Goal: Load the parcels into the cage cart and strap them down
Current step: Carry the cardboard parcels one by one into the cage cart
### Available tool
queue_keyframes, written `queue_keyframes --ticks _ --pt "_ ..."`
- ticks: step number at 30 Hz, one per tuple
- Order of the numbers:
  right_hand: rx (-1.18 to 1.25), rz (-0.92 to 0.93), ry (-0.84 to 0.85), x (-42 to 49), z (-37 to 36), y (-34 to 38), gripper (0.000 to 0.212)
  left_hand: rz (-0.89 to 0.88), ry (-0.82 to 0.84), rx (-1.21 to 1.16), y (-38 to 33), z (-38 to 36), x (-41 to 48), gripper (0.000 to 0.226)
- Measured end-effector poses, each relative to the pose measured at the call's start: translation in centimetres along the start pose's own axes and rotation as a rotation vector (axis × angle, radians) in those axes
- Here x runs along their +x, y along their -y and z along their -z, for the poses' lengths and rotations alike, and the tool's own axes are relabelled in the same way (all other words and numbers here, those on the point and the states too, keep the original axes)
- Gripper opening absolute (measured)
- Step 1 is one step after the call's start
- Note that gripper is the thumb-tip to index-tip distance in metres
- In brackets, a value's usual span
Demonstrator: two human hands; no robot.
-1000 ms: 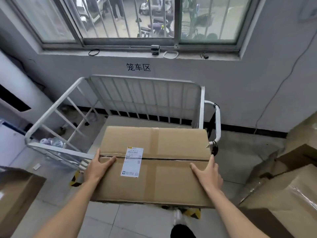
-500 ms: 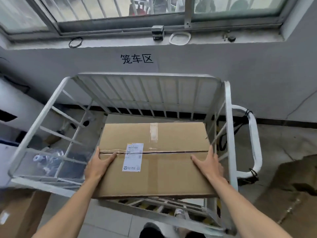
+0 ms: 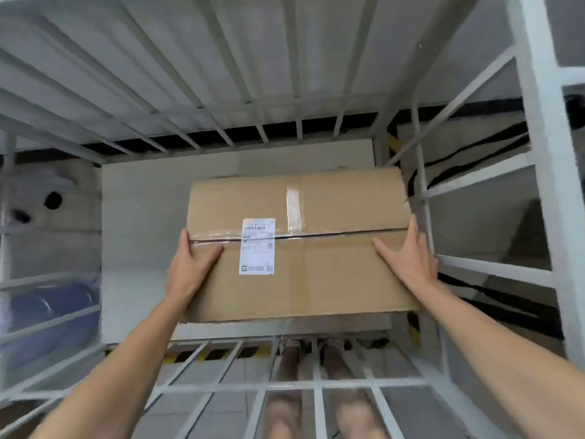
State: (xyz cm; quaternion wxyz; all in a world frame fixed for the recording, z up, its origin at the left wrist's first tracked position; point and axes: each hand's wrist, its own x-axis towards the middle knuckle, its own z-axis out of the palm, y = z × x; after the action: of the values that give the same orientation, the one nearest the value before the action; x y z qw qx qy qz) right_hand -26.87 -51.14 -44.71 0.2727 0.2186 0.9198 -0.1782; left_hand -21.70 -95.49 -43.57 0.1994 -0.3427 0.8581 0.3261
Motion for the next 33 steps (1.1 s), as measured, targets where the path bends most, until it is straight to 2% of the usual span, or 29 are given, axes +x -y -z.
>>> queue_keyframes --ticks 4,9,12,14,15,17,19,21,23,29,33 --pt "0.024 -0.023 -0.052 8.1 -6.6 -1.7 0.104 -0.063 0.04 -0.067 2.0 -7.9 8.8 0.083" --pt "-0.042 -0.029 -0.026 15.8 -15.6 -4.7 0.1 -0.081 0.117 -0.157 6.2 -17.3 16.4 0.105" --pt "-0.165 -0.043 0.061 17.2 -20.3 -6.0 0.092 0.009 0.174 -0.146 9.4 -21.5 17.6 0.116" --pt "-0.152 -0.018 -0.005 16.1 -22.2 -6.5 0.088 0.043 0.138 -0.103 10.7 -23.2 17.0 0.116" --pt "-0.152 0.013 -0.056 15.1 -22.8 -6.5 0.086 0.007 0.069 -0.027 11.0 -23.7 16.3 0.114" --pt "-0.246 0.094 -0.092 12.2 -24.0 -6.6 0.088 -0.211 -0.022 0.198 10.8 -24.8 13.9 0.107" --pt "-0.375 0.152 0.037 9.1 -25.2 -6.6 0.094 -0.424 0.123 0.394 9.8 -26.3 11.0 0.101" --pt "-0.456 0.119 0.204 7.7 -26.0 -6.6 0.1 -0.428 0.349 0.557 9.0 -28.0 9.5 0.104" --pt "-0.483 0.101 0.246 8.9 -25.8 -6.1 0.103 -0.347 0.403 0.672 7.8 -29.3 10.1 0.111" --pt "-0.413 0.122 0.202 18.8 -20.0 -1.0 0.107 -0.385 0.341 0.659 -0.5 -29.6 18.7 0.117" --pt "-0.334 0.085 0.221 25.0 -17.2 2.9 0.111 -0.428 0.213 0.687 -5.5 -29.8 25.5 0.122"
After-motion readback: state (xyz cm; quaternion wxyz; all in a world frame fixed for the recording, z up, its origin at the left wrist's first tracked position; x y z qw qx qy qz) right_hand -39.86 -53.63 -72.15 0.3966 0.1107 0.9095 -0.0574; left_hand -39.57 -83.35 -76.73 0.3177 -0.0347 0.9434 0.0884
